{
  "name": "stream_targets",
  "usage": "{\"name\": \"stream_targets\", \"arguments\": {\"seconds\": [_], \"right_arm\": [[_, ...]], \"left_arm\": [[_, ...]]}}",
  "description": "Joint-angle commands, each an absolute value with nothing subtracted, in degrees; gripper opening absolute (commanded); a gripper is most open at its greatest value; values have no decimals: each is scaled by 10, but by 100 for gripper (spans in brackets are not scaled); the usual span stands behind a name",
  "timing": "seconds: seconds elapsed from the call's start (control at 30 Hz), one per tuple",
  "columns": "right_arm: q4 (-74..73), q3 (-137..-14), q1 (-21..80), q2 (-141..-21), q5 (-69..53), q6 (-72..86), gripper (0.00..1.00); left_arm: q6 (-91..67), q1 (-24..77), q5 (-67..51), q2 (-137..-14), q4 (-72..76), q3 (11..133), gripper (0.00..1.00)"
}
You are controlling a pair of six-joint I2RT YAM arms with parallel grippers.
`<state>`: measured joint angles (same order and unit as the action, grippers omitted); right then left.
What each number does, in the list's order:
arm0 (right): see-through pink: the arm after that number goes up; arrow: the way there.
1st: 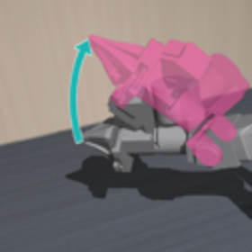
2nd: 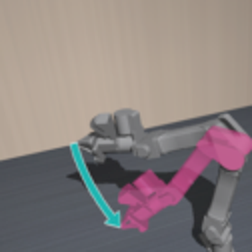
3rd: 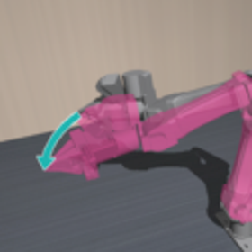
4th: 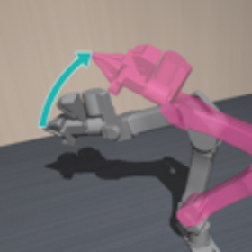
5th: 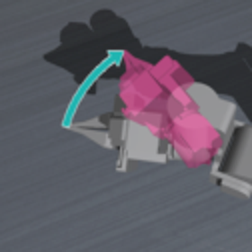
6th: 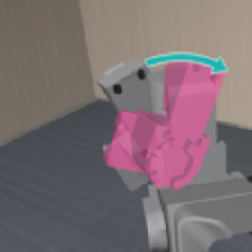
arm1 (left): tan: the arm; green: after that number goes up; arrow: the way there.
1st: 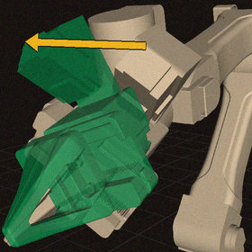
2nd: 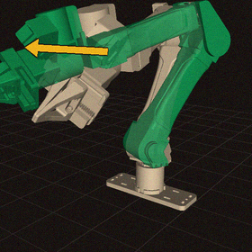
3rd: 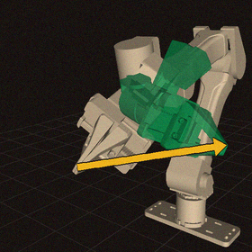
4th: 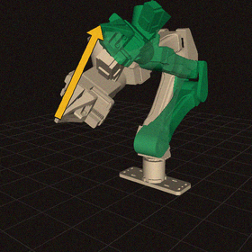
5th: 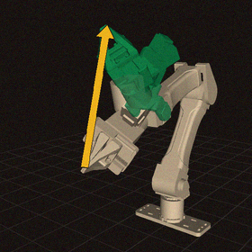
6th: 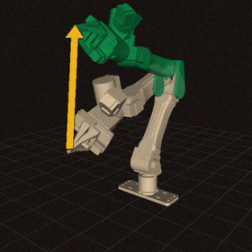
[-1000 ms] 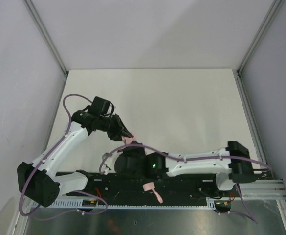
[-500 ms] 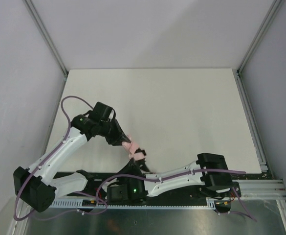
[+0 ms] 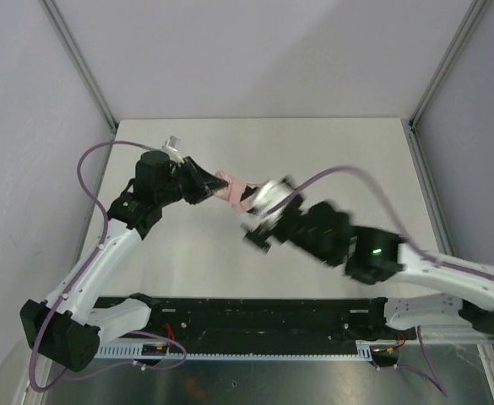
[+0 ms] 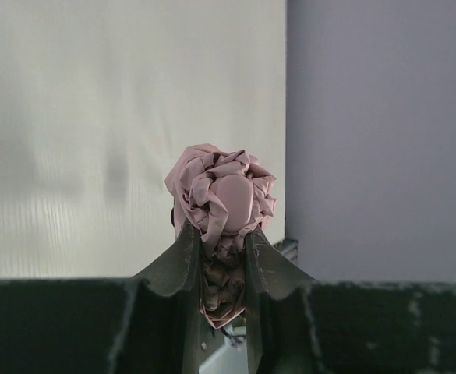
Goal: Put away the umbrella
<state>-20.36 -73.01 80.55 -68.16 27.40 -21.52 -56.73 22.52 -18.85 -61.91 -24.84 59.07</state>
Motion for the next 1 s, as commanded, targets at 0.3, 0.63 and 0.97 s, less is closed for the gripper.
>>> {"name": "stream_targets", "arguments": {"seconds": [0.3,0.63,0.97], "right_arm": [[-163,-635,242,-574,-227,211,93],[-165,-595,161,-583,-306,229,92],[-135,-541,159,-589,-334,265,91]], "left_arm": [[-152,250,-149,-614,-78,673,0],[-17,349,-2,-756,-349,820,0],[-42,397,41,-908,-258,721,0]]}}
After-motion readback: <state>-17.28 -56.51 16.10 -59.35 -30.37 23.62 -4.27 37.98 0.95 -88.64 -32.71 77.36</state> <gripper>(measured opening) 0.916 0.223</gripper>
